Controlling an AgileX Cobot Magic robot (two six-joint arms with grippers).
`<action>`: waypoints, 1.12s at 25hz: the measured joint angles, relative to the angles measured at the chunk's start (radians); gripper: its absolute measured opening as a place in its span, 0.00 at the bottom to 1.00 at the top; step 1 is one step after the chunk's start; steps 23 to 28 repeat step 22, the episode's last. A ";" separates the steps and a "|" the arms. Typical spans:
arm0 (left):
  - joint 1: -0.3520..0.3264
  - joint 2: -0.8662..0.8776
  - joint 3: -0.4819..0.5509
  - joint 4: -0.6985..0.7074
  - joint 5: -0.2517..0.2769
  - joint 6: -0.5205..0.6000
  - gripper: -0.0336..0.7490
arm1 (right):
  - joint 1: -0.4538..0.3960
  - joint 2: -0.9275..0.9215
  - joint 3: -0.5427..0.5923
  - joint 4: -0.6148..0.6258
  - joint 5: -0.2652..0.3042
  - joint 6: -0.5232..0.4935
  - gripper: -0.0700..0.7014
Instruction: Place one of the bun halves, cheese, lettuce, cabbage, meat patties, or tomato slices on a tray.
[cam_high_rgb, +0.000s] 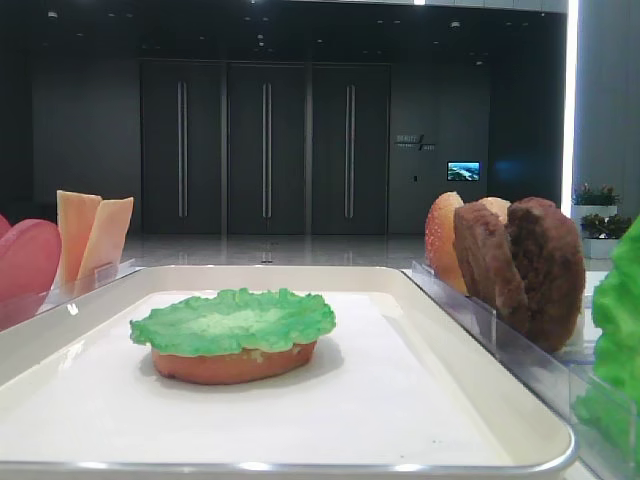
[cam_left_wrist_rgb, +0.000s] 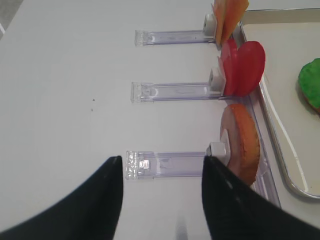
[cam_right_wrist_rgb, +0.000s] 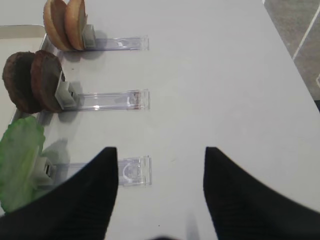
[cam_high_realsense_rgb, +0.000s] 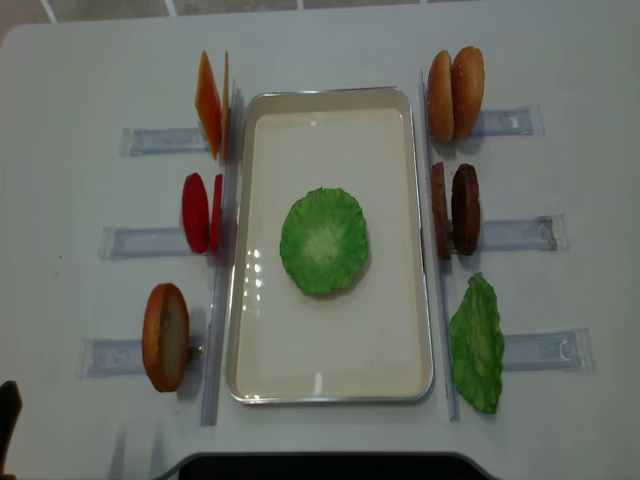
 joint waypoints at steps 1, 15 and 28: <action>0.000 0.000 0.000 0.000 0.000 0.000 0.54 | 0.000 0.000 0.000 0.000 0.000 0.000 0.57; 0.000 0.000 0.000 0.000 0.000 0.000 0.54 | -0.051 0.000 0.000 0.000 0.000 0.000 0.57; 0.000 0.000 0.000 0.000 0.000 -0.002 0.54 | -0.051 0.000 0.000 0.000 0.000 0.000 0.57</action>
